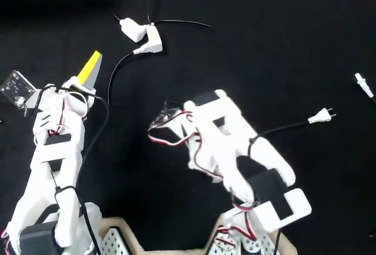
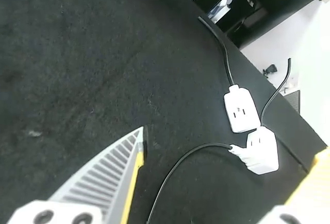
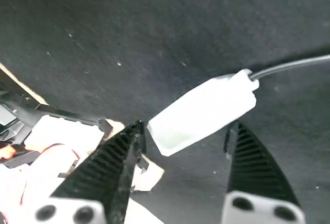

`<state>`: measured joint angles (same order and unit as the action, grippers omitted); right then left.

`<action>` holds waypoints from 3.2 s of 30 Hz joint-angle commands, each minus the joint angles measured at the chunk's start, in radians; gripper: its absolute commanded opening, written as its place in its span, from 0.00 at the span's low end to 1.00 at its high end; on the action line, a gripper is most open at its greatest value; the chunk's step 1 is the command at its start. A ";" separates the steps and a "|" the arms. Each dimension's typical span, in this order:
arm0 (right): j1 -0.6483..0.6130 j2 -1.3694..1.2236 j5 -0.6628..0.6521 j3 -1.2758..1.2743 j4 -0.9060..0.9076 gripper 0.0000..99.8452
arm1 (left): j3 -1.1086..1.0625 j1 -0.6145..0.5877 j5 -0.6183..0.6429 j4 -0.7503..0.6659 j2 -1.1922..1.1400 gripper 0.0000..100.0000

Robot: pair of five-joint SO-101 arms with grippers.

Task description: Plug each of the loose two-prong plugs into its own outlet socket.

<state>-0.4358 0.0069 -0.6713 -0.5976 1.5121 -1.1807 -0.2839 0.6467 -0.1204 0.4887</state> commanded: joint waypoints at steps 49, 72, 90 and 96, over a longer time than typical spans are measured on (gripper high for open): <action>-0.107 0.464 0.517 -0.470 -0.555 0.32 | 0.027 0.013 -0.157 -0.391 -0.305 0.47; -0.124 0.417 0.483 -0.371 -0.428 0.32 | 0.012 0.007 -0.164 -0.433 -0.316 0.47; 0.048 0.415 0.299 -0.358 -0.428 0.32 | 0.012 0.012 -0.164 -0.433 -0.318 0.47; 0.133 0.417 0.256 -0.292 -0.425 0.32 | 0.018 0.013 -0.166 -0.433 -0.322 0.47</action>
<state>-0.3483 0.4258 -0.4012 -0.9735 1.0810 -1.1792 -0.2793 0.4918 -0.5255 0.1603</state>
